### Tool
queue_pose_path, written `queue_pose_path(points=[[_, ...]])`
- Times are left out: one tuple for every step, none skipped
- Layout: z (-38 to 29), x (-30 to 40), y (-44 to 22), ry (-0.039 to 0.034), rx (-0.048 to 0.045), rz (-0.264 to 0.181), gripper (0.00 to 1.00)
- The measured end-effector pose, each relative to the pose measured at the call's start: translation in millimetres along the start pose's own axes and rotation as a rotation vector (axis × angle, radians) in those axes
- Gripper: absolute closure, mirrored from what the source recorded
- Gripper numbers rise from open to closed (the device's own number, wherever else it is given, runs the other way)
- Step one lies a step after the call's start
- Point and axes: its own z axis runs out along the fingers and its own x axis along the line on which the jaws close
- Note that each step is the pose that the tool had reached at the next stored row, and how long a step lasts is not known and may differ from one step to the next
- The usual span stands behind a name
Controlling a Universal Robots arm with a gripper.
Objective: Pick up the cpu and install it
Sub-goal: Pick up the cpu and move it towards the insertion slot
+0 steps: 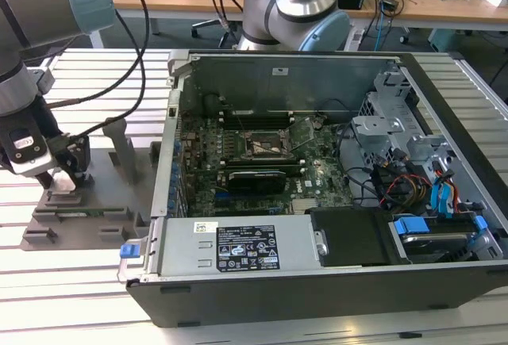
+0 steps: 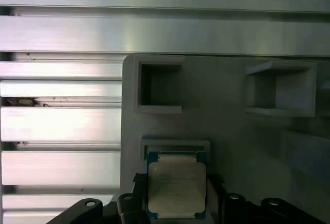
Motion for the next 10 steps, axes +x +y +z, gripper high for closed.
queue_pose_path(points=[[-2.5,-0.1,-0.1,0.0000,0.0000,0.000,0.45],[-6.4,-0.2,-0.2,0.0000,-0.0001,0.000,0.45],[-8.8,-0.2,-0.3,0.0000,0.0000,0.000,0.45],[-11.0,-0.3,-0.4,0.0000,0.0000,0.000,0.45],[-13.1,-0.4,-0.5,0.0000,0.0000,0.000,0.45],[-15.4,-0.4,-0.6,0.0000,0.0000,0.000,0.45],[-17.3,-0.5,-0.6,0.0000,0.0000,0.000,0.45],[-19.5,-0.5,-0.7,0.0000,0.0000,0.000,0.45],[-21.2,-0.6,-0.8,0.0000,0.0000,0.000,0.45],[-23.0,-0.6,-0.8,0.0000,0.0000,0.000,0.45]])
